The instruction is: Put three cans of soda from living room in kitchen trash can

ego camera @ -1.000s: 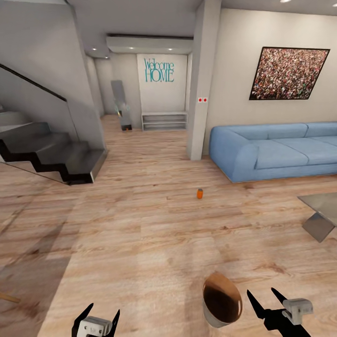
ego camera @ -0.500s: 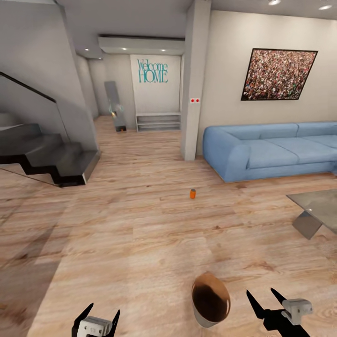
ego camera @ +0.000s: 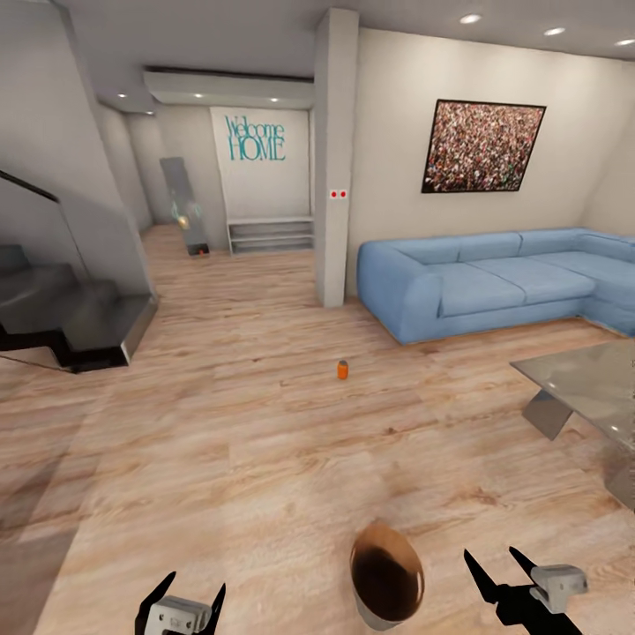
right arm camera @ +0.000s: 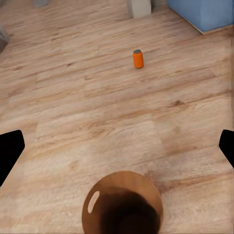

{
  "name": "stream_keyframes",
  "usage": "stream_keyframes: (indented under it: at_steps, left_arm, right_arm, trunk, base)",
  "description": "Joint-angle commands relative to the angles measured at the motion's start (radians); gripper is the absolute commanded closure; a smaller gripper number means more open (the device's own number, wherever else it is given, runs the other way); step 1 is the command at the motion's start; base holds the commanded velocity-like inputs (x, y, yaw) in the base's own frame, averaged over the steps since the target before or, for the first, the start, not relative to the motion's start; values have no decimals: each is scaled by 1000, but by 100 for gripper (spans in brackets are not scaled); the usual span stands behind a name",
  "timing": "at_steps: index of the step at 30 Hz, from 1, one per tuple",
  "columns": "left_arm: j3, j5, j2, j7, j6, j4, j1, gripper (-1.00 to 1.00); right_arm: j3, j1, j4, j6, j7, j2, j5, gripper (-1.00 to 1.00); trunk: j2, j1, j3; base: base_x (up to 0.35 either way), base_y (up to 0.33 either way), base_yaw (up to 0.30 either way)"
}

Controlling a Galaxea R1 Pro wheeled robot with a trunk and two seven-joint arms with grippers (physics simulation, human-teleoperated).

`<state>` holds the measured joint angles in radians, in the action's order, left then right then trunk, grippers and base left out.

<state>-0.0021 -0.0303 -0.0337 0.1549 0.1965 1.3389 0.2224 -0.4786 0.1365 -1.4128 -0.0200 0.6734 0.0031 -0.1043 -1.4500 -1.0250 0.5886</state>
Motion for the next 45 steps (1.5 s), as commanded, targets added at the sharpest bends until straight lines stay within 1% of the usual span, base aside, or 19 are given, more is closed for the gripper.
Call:
stream_keyframes:
  at_steps: [1, 16, 18, 19, 20, 21, 22, 23, 24, 25, 26, 27, 28, 30, 31, 33, 35, 40, 45]
  left_arm:
    - [0, 0, 0, 0, 0, 0, 0, -100]
    - [4, 1, 2, -2, -10, -2, 0, -100]
    - [3, 1, 3, -3, -11, -2, 0, -100]
    - [2, 0, 3, -3, -11, -2, 0, -100]
    - [1, 0, 3, -3, -13, -1, 0, -100]
    - [1, 0, 3, -3, -13, -1, 0, -100]
    - [1, 0, 3, -4, -14, 0, 0, -100]
    - [0, 0, 3, -4, -14, 0, 0, -100]
    - [0, 1, 3, -4, -15, 1, 0, -100]
    - [0, 1, 3, -5, -15, 1, 0, -100]
    - [0, 1, 4, -5, -16, 2, 0, -100]
    - [1, 2, 4, -6, -22, 2, 0, -100]
    - [1, 2, 4, -6, -27, 3, 0, -100]
    - [1, 2, 4, -6, -31, 2, 0, -100]
    - [1, 1, 4, -6, -33, 2, 0, -100]
    - [0, 1, 4, -6, -35, 1, 0, -100]
    - [0, 0, 4, -6, -36, 1, 0, -100]
    - [2, -1, 5, -9, -38, -1, 0, -100]
    - [5, 0, 5, -9, -82, -18, 0, -100]
  right_arm:
    - [0, 0, 0, 0, 0, 0, 0, -100]
    - [2, 0, -1, 1, 1, -1, 2, -100]
    - [4, -1, -3, 24, 0, -1, 6, -100]
    - [7, -4, -8, 87, -1, -2, 11, -100]
    - [12, -16, -13, 254, -8, -9, 18, -100]
    - [15, -28, -15, 319, -14, -11, 22, -100]
    - [26, -73, -16, 451, -38, -16, 45, -100]
    - [34, -106, -14, 516, -56, -18, 66, -100]
    - [55, -190, -3, 640, -102, -19, 124, -100]
    - [66, -236, 9, 700, -127, -20, 158, -100]
    - [90, -330, 54, 805, -169, -20, 227, -100]
    - [116, -475, 177, 916, -211, -22, 311, -100]
    - [127, -572, 285, 959, -230, -27, 351, -100]
    - [135, -669, 401, 983, -241, -44, 382, -100]
    - [139, -752, 506, 992, -249, -71, 402, -100]
    - [144, -833, 623, 974, -256, -106, 421, -100]
    - [145, -874, 694, 928, -260, -126, 431, -100]
    - [150, -911, 814, 850, -266, -142, 464, -100]
    - [153, -918, 840, 836, -268, -137, 495, -100]
  trunk:
    - [0, 0, -1]
    - [0, 0, -8]
    - [0, 0, -9]
    - [0, 0, -9]
    - [0, 0, -9]
    - [0, 0, -9]
    - [0, 0, -9]
    - [0, 0, -9]
    - [0, 0, -9]
    - [0, 0, -9]
    - [0, 0, -9]
    - [0, 0, -9]
    - [0, 0, -9]
    - [0, 0, -9]
    - [0, 0, -9]
    - [0, 0, -9]
    - [0, 0, -9]
    - [0, 0, -9]
    - [-35, -19, 7]
  base:
    - [261, 175, -212]
    - [229, 85, -129]
    - [33, 6, -10]
    - [19, 3, -6]
    - [9, 2, -3]
    - [8, 1, -2]
    - [5, 1, -1]
    - [4, 1, -1]
    - [2, 0, -1]
    - [2, 0, -1]
    - [1, 0, 0]
    - [0, 0, 0]
    - [0, 0, 0]
    - [0, 0, 0]
    - [0, 0, 0]
    - [0, 0, 0]
    - [0, 0, 0]
    - [0, 0, 0]
    - [0, 0, 0]
